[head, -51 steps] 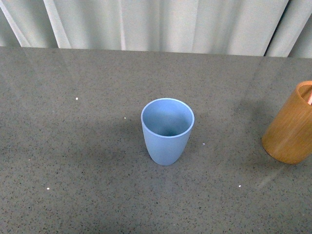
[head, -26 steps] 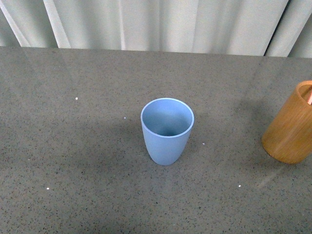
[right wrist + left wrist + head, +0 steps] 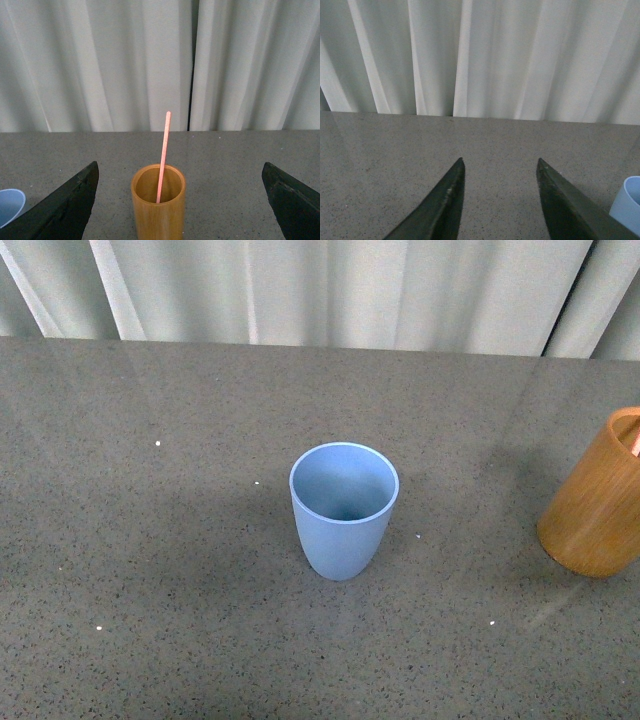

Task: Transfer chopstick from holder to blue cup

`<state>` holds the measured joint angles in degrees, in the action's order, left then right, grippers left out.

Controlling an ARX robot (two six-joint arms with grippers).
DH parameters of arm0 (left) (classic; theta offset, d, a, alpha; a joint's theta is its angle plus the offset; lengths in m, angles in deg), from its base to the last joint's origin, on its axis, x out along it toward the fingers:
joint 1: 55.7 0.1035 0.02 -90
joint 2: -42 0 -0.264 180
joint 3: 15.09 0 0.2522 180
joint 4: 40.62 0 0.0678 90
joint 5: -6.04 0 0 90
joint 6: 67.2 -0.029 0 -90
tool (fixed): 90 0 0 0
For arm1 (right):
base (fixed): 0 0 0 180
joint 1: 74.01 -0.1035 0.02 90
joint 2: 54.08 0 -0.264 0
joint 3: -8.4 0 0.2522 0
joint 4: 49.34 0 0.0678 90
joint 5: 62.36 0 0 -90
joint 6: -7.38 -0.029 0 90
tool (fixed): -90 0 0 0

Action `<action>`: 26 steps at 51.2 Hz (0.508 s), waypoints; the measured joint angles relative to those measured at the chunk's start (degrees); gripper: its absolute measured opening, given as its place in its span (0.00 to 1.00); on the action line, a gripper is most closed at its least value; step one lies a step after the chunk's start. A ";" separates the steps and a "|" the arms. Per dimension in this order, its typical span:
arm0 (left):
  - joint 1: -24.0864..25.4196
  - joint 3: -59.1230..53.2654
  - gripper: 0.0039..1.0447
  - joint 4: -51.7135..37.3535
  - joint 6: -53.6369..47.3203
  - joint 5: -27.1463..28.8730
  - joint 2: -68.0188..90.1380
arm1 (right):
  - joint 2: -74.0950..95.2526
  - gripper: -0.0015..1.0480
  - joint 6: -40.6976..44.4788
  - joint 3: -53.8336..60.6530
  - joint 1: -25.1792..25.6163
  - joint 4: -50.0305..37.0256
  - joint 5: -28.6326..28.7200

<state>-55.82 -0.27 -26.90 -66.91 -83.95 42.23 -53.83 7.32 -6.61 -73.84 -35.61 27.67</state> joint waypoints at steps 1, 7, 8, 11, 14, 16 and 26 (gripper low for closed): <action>0.00 0.00 0.45 0.00 0.00 0.00 0.00 | 0.50 0.90 -0.46 -0.24 0.00 0.96 0.00; 0.00 0.00 0.62 0.00 0.00 0.00 -0.02 | 9.99 0.90 -2.64 -3.89 3.69 6.95 4.74; 0.00 0.00 0.66 0.00 -0.02 -0.07 -0.04 | 12.31 0.90 -2.86 -4.26 4.96 5.95 5.88; 0.00 0.00 0.74 0.00 -0.02 -0.04 -0.04 | 18.23 0.90 -2.58 -5.05 8.11 1.51 9.20; 0.00 0.00 0.83 0.00 -0.02 0.00 -0.02 | 24.33 0.90 -2.64 -6.10 10.91 -4.09 12.24; 0.00 0.00 0.88 0.00 -0.02 0.00 -0.04 | 27.98 0.90 -2.60 -6.88 12.07 -7.39 14.16; 0.00 0.00 0.94 0.00 -0.04 -0.02 -0.04 | 50.27 0.90 -1.01 -9.46 12.81 -26.25 17.22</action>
<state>-55.82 -0.27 -26.90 -66.95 -83.97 42.19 -3.56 6.32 -16.08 -61.03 -61.86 44.89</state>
